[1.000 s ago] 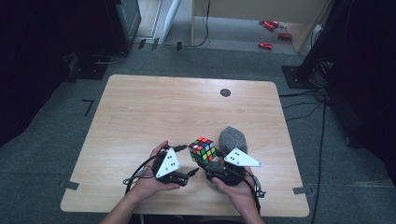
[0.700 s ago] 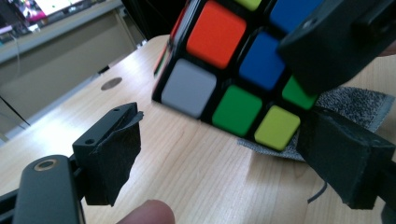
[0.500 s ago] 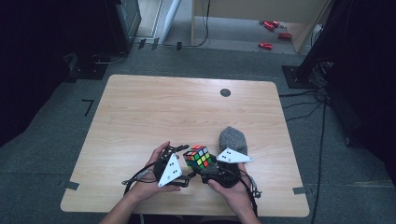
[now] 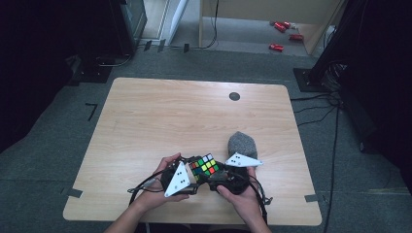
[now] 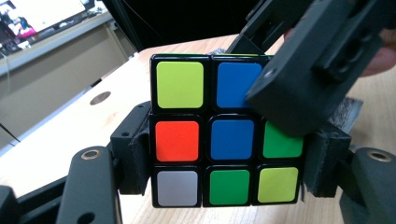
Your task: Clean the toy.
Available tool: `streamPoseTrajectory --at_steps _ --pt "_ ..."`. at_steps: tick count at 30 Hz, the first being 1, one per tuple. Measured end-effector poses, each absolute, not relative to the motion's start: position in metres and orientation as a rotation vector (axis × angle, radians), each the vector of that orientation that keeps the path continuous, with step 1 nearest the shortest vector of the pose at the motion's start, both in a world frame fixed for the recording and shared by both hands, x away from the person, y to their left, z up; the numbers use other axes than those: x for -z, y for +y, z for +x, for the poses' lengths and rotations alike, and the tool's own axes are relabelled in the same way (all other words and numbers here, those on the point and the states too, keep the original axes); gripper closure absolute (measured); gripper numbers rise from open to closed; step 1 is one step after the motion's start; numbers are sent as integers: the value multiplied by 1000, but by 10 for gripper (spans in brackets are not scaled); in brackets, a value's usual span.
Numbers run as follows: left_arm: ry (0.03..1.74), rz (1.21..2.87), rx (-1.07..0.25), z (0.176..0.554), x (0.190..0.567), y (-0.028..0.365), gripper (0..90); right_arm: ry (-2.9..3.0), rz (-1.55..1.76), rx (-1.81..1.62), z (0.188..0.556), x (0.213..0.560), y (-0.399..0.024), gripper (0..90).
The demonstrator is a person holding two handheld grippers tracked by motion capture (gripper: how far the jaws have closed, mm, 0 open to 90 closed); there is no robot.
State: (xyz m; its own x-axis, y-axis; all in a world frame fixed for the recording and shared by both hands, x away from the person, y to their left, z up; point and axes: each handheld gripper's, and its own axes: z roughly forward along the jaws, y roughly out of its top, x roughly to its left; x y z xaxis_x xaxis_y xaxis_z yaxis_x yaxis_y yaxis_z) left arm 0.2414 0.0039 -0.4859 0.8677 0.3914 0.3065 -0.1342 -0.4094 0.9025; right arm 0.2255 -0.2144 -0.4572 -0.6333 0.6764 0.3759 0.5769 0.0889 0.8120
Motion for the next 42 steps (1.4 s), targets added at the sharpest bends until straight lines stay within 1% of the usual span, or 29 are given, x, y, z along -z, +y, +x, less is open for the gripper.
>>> streamPoseTrajectory --at_steps 5,9,13,15,17,20,26,32,34,37,40,42 --pt "310 1894 -550 251 483 15 333 2176 1258 -1658 227 451 -228 222" --pt "393 1880 -518 259 482 25 334 2074 1245 -1622 231 451 -245 222" --pt "453 1879 -481 264 480 30 335 1989 1196 -1427 237 457 -260 227" --pt "464 1877 -472 265 479 32 335 1989 1160 -1283 239 463 -264 246" --pt "476 1876 -461 266 479 33 335 2022 1130 -1208 243 471 -265 245" --pt "488 1878 -452 267 479 33 335 2063 1121 -1176 248 483 -266 219" --pt "478 1888 -438 266 479 32 335 2142 1102 -995 256 505 -263 188" --pt "477 1894 -438 266 479 32 335 2220 1207 -1014 261 519 -277 163" --pt "478 1895 -440 266 479 32 335 2214 1204 -1027 261 521 -281 198" --pt "479 1897 -441 266 479 32 335 2216 1205 -1040 260 522 -283 301" --pt "478 1899 -439 265 480 31 335 2179 1246 -1047 260 522 -288 497" --pt "477 1900 -441 265 480 31 335 2151 1270 -1052 260 522 -292 600"
